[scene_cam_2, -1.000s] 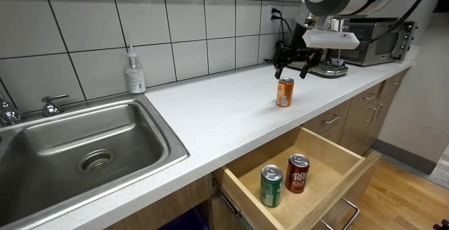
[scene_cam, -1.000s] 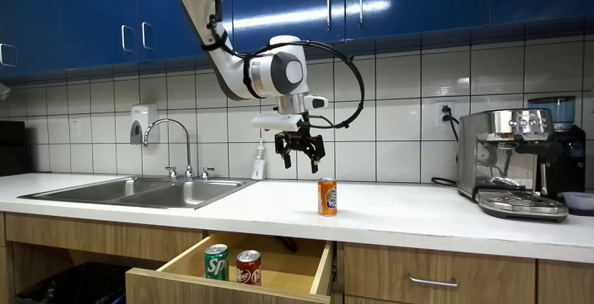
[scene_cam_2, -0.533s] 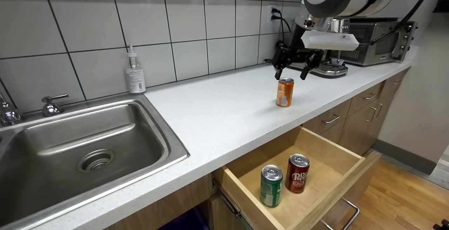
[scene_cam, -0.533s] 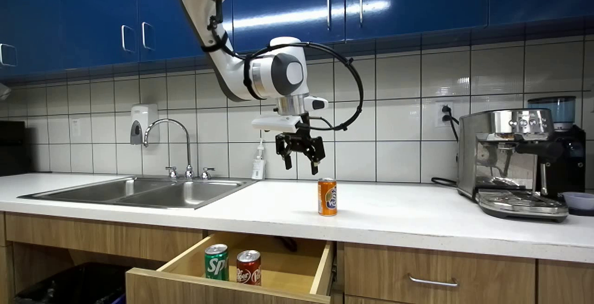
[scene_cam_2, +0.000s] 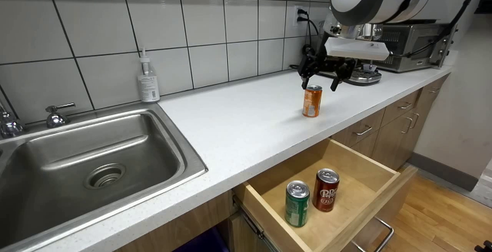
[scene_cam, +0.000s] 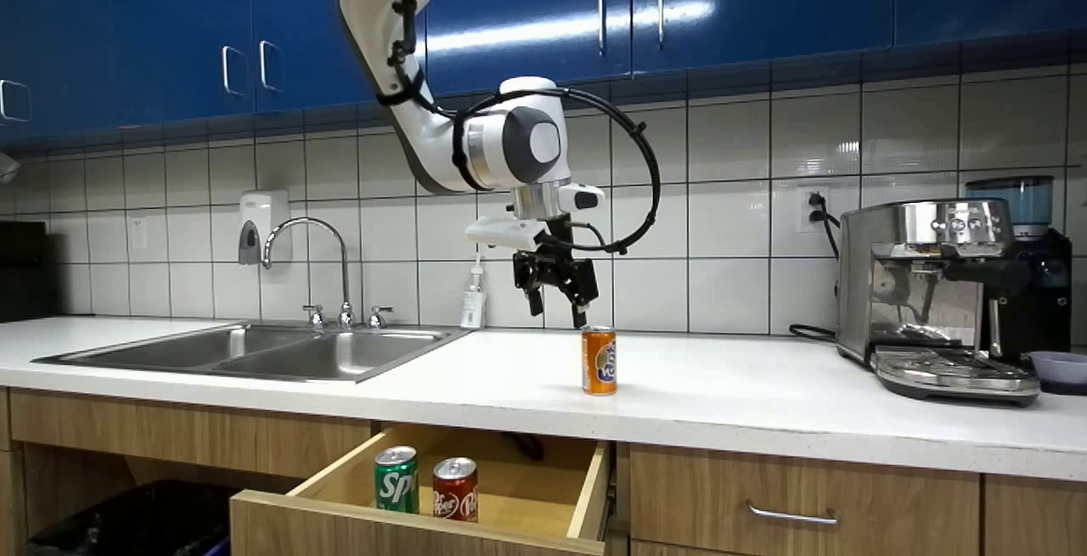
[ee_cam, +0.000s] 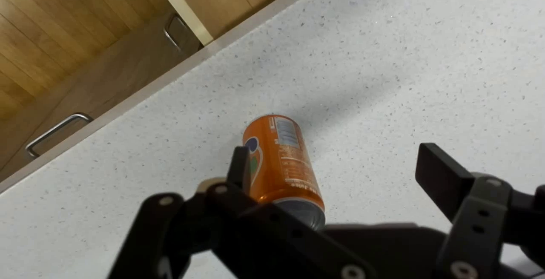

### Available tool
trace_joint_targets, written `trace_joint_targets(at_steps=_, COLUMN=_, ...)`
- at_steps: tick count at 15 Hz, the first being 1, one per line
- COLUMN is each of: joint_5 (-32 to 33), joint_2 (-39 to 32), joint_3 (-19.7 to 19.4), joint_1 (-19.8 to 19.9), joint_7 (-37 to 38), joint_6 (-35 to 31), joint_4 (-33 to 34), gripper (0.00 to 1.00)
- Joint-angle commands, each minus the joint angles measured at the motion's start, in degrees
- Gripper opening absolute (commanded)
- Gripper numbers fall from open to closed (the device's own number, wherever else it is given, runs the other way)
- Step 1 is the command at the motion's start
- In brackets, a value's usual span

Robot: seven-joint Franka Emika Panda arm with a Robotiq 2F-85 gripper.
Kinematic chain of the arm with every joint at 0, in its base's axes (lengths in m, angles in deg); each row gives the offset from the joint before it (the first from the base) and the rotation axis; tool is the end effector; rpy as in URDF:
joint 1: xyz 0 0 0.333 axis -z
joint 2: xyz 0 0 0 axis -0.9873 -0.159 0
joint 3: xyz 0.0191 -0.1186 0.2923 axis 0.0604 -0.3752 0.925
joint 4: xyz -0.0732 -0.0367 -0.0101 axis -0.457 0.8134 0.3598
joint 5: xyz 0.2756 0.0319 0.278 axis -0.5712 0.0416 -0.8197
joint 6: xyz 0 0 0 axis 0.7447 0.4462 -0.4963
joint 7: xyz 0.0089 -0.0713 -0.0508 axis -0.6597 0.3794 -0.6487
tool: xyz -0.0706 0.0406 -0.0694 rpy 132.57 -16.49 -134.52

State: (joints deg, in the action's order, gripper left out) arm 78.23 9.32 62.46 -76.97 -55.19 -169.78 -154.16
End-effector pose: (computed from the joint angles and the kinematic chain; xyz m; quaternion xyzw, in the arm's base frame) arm 0.5953 -0.1311 0.3554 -0.9554 0.2585 -0.1428 0.0034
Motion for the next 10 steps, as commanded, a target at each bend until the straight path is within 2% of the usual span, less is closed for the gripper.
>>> trace_joint_targets(at_steps=1, joint_5=1.76, joint_2=-3.23, joint_3=-1.11, joint_1=-0.13, joint_7=4.66, joint_6=1.32, joint_4=4.56, gripper=1.0)
trace_joint_targets(at_steps=10, joint_5=0.94, joint_2=-10.53, joint_3=-2.86, joint_1=-0.1, joint_7=7.35, joint_6=2.99, joint_4=13.25, gripper=1.0)
